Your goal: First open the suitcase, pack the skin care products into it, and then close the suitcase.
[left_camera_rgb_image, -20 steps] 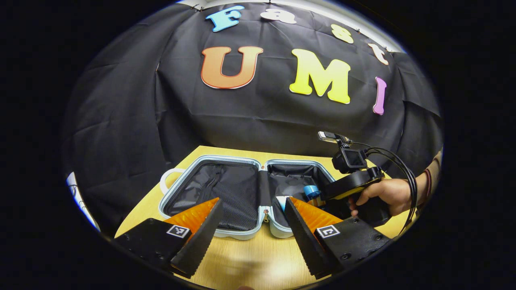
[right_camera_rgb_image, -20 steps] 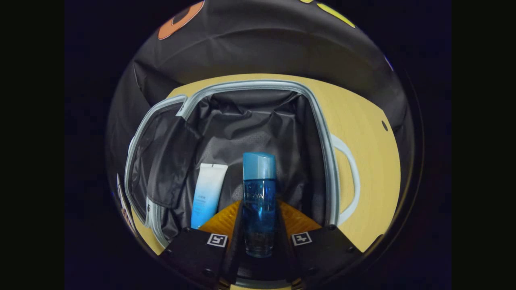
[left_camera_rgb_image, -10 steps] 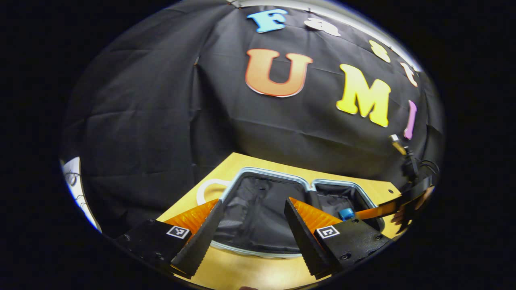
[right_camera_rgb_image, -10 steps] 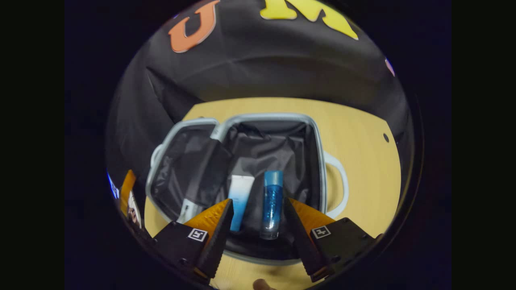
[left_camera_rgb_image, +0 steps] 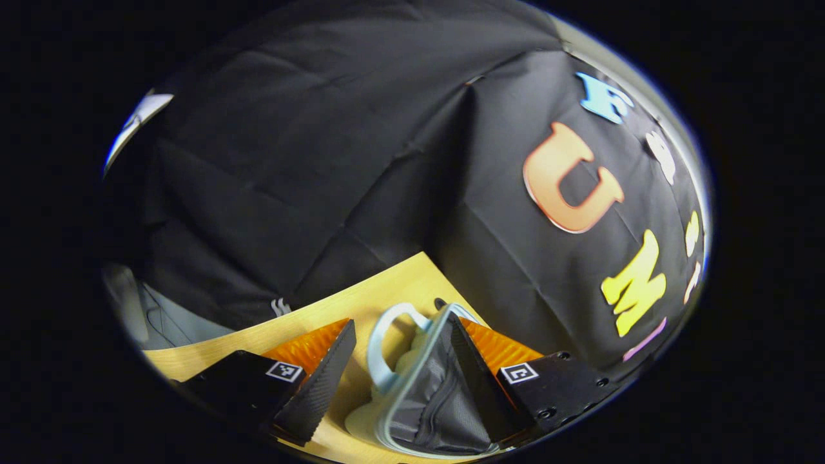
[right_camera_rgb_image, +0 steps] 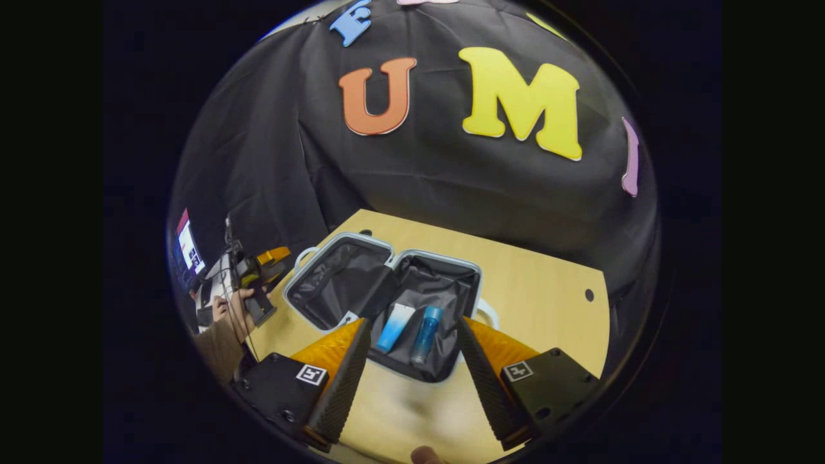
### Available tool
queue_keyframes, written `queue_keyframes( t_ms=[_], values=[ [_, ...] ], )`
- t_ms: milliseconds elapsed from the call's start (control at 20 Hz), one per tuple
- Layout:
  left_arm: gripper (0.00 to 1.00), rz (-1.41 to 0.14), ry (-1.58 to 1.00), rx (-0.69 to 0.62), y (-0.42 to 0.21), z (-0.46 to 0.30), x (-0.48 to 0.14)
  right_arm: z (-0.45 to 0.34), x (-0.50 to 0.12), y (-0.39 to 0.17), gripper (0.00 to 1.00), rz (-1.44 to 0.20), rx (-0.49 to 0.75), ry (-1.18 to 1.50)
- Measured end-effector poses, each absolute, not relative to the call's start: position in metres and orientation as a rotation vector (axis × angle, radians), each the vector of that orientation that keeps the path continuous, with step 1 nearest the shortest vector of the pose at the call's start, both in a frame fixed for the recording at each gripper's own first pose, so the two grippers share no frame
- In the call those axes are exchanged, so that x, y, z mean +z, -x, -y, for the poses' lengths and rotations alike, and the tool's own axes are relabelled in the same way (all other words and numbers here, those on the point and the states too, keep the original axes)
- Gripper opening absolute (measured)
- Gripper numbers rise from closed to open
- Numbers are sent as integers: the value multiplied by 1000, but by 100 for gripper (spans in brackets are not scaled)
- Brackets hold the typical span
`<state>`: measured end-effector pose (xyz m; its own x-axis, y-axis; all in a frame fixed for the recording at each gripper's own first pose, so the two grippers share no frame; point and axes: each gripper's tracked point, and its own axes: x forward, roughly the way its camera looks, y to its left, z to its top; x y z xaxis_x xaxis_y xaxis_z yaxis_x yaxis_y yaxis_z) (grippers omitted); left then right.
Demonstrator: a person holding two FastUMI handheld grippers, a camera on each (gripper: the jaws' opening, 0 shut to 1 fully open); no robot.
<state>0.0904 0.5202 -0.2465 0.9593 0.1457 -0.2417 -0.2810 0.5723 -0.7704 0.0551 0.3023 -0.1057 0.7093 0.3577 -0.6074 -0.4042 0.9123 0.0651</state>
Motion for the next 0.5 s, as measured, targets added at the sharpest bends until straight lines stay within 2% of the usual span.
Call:
queue_keyframes(
  t_ms=[50, 250, 300, 400, 450, 500],
  values=[
    [95, -172, 986, 241, -88, -521, -252, -297, -99, -49, 78, -654, 418, 66],
    [94, -229, 1151, 146, -87, -511, -254, -277, -89, -39, 80, -634, 381, 80],
    [82, -219, 1169, 136, -83, -512, -250, -275, -87, -38, 80, -627, 373, 70],
    [86, -220, 1152, 120, -88, -512, -253, -276, -88, -36, 78, -631, 365, 49],
    [67, -238, 1135, 114, -87, -510, -257, -274, -89, -34, 80, -639, 364, 49],
    [84, -247, 1137, 104, -87, -506, -262, -273, -89, -32, 80, -643, 364, 46]
  ],
)
